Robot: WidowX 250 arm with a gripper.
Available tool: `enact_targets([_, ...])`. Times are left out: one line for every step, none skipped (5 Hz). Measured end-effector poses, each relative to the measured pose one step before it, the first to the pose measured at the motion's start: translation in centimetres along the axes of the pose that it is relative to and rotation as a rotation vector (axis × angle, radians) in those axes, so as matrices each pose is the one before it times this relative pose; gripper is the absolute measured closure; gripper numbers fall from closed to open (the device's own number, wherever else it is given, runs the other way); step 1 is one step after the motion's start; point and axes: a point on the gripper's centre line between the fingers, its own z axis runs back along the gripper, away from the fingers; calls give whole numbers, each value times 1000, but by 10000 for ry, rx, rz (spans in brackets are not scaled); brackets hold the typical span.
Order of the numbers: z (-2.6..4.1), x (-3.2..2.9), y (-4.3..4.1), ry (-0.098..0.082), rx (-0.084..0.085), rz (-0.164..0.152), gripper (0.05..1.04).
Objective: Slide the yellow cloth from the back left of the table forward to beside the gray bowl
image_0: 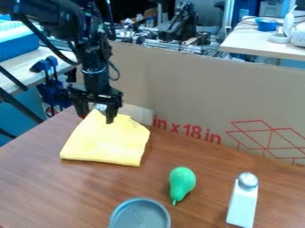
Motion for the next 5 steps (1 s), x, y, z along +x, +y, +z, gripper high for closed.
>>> enact_targets([-1899,-92,-233,397,-18,243,77])
enact_targets([-916,194,-165,-67,-137,219,78])
enact_targets([-1243,-936,-527,128,125,120,77])
enact_targets([-1472,-2332,-822,604,407,118,78])
enact_targets([-18,-3322,-805,298,43,574,78])
